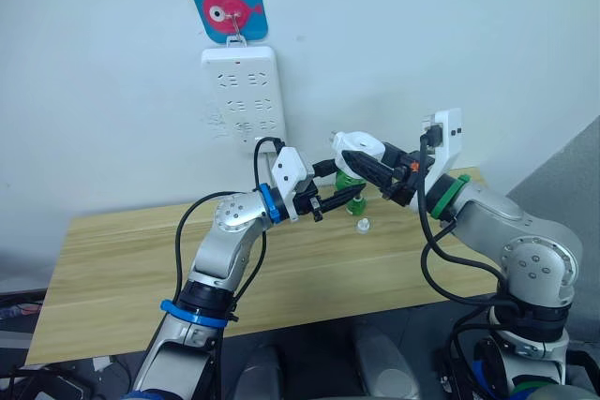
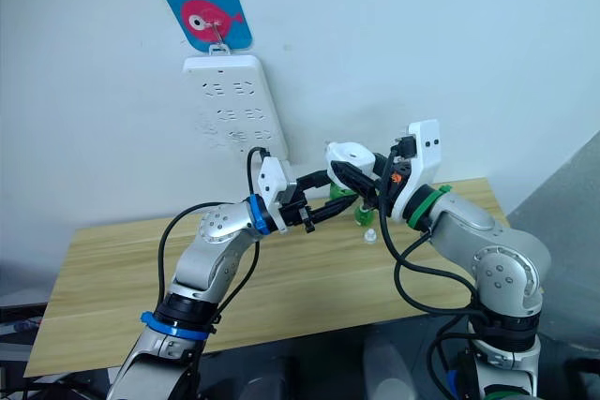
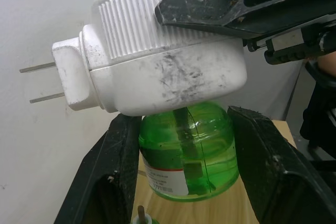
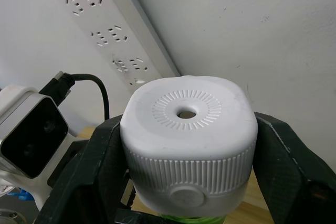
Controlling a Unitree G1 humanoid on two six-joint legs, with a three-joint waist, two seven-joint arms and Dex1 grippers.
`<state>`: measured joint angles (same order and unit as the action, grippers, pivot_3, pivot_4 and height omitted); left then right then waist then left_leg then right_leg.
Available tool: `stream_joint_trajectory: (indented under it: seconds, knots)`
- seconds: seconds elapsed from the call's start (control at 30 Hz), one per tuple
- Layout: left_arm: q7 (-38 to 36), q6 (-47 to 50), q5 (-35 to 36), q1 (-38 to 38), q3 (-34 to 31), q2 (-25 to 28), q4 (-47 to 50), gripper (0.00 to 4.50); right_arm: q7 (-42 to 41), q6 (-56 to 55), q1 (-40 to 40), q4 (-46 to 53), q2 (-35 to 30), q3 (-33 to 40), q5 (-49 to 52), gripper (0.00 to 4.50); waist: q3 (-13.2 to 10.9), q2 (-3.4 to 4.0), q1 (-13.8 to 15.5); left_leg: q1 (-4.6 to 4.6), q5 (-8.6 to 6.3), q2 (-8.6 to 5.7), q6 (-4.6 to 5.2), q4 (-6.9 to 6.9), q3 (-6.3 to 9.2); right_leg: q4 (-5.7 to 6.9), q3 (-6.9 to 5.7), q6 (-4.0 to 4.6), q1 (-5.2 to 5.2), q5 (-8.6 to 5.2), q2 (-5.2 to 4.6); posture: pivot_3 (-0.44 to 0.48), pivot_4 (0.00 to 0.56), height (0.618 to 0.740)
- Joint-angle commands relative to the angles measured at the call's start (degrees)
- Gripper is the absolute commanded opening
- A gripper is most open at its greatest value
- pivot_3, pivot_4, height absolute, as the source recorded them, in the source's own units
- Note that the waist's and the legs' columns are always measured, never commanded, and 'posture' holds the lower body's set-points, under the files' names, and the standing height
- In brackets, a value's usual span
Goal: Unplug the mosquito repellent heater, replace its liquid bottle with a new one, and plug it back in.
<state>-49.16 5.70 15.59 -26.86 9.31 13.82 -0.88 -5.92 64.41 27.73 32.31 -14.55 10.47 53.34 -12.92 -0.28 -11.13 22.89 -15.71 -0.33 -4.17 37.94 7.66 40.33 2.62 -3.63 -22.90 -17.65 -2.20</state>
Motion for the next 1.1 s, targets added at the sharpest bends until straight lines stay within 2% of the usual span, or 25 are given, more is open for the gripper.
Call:
stream_joint_trajectory:
  seconds: [0.03, 0.1, 0.2, 0.27, 0.3, 0.4, 0.53, 0.67, 0.83, 1.0, 1.1]
  knots:
    - [0.50, -1.95, -1.08, 0.73, 0.10, 0.72, 0.91, 2.27, -1.02, -1.87, 0.29, 2.15, 0.11, -0.32, 2.34, 3.00, 0.00, 0.00, -0.03, 0.00, 0.00, 0.00, 0.00, 0.00, 0.00, 0.00, 0.00, 0.00, 0.00, 0.00, 0.00, -0.239, 0.197, 0.734]
    - [0.63, -2.42, -1.24, 0.81, -0.45, 1.25, 0.46, 2.98, -1.46, -2.39, 0.31, 2.40, -0.67, -0.36, 2.03, 3.00, 0.00, 0.00, -0.01, 0.00, 0.00, 0.01, 0.00, -0.01, 0.00, -0.01, 0.00, 0.00, -0.01, 0.00, 0.00, -0.239, 0.197, 0.734]
    - [0.66, -1.12, -1.36, 0.96, -0.87, 2.59, 0.46, 3.79, -1.46, -2.87, 0.33, 2.76, -1.42, -0.26, 1.72, 3.00, 0.00, 0.00, -0.03, 0.00, 0.00, 0.00, 0.00, -0.01, 0.00, -0.02, 0.01, 0.00, -0.01, 0.00, 0.01, -0.247, 0.196, 0.734]
    - [-0.21, 3.38, 0.80, 2.07, -1.94, 4.74, 2.18, 4.38, -1.62, -3.35, 0.38, 3.05, -2.34, -0.20, 1.26, 3.00, 0.00, 0.00, -0.05, 0.00, 0.00, 0.01, 0.00, -0.01, 0.00, -0.02, 0.00, 0.00, -0.01, 0.00, 0.01, -0.248, 0.195, 0.734]
    - [-0.73, 5.54, 1.90, 3.44, -2.94, 6.53, 3.74, 4.50, -1.82, -3.77, 0.49, 3.15, -3.17, -0.04, 0.72, 3.00, 0.00, 0.00, -0.14, 0.00, 0.00, 0.01, 0.00, -0.02, 0.00, -0.02, 0.00, 0.00, -0.01, 0.00, 0.01, -0.248, 0.195, 0.734]
    - [-0.15, 8.27, 3.95, 9.67, -7.65, 11.67, 9.72, 4.50, -2.48, -4.74, 0.56, 3.53, -5.64, 0.78, -0.04, 3.00, 0.01, 0.02, -0.34, 0.01, 0.00, 0.05, 0.01, -0.09, -0.02, -0.03, 0.05, 0.00, -0.11, 0.00, 0.03, -0.227, 0.192, 0.734]
    - [3.05, 7.12, 4.07, 15.54, -12.49, 13.92, 15.42, 4.50, -3.57, -5.83, -0.22, 4.65, -8.85, 0.83, -0.13, 3.00, 0.01, 0.01, 0.18, 0.10, 0.00, 0.08, 0.00, -0.12, -0.01, -0.02, 0.05, 0.01, -0.22, -0.01, 0.04, -0.200, 0.192, 0.734]
    - [9.39, 7.91, 4.16, 19.95, -20.14, 14.24, 19.15, 4.50, -5.62, -6.54, -2.26, 7.06, -12.81, 0.45, -0.61, 3.00, 0.01, 0.01, 1.39, 0.13, 0.00, 0.04, 0.00, -0.08, -0.02, -0.05, 0.06, 0.01, -0.20, -0.01, -0.02, -0.179, 0.194, 0.734]
    - [13.46, 8.92, 4.77, 14.02, -25.02, 15.63, 13.31, 4.50, -6.04, -7.28, -4.05, 10.41, -15.15, -0.56, -0.24, 3.00, 0.01, 0.01, 3.13, 0.11, 0.00, 0.06, 0.00, -0.03, 0.00, 0.01, 0.02, 0.01, -0.20, -0.01, 0.03, -0.170, 0.195, 0.734]
    - [12.84, 8.98, 5.59, 8.70, -24.85, 16.48, 8.79, 4.50, -5.38, -6.99, -4.44, 12.61, -15.95, -1.11, 0.34, 3.00, 0.01, 0.00, 3.17, 0.12, 0.00, 0.02, 0.00, -0.02, -0.04, -0.02, 0.02, 0.01, -0.19, -0.01, 0.01, -0.186, 0.196, 0.734]
    - [11.59, 9.37, 5.44, 6.48, -22.93, 16.88, 7.19, 3.92, -4.85, -6.72, -4.16, 13.27, -16.23, -1.25, 0.67, 3.00, 0.01, 0.00, 3.13, 0.13, 0.00, 0.03, 0.00, -0.07, -0.03, -0.07, 0.00, 0.01, -0.20, -0.01, 0.02, -0.194, 0.197, 0.734]
